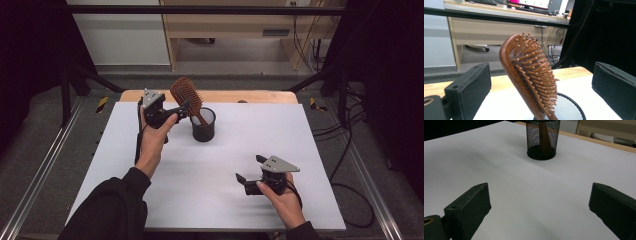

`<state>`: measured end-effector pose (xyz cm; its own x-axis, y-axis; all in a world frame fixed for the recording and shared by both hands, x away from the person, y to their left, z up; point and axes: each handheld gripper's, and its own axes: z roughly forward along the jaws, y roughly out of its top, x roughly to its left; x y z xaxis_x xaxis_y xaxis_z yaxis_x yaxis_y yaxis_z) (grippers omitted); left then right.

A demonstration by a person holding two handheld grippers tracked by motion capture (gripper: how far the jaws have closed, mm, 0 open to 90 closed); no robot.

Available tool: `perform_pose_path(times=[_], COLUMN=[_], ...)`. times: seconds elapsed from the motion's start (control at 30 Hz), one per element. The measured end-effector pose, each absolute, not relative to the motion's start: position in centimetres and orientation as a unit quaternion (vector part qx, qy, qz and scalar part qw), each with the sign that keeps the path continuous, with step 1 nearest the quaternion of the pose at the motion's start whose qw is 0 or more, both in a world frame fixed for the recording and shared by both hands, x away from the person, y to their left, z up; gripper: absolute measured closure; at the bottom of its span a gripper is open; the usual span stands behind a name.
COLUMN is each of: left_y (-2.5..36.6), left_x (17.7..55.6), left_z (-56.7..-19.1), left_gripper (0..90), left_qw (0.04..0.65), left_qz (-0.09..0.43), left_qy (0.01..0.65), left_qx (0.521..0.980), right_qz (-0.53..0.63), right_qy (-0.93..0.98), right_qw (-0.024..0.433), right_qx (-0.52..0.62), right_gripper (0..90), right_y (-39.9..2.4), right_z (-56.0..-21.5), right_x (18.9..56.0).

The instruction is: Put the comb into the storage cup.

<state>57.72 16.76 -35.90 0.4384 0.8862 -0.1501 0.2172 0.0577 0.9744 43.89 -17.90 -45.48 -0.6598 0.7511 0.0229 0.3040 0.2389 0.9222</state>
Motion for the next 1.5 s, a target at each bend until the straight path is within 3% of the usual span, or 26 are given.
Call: perform_pose_path(times=[1.5], left_y=[20.6], left_x=[52.7], left_z=[-34.7], left_gripper=[2.4], left_qw=[0.554], left_qz=[0.305], left_qy=[0.416], left_qx=[0.654], right_qz=[0.51], right_qy=[0.741], right_qw=[0.238], right_qx=[0.366], right_gripper=[4.3], right_y=[-18.3], right_z=[-45.4], right_x=[43.9])
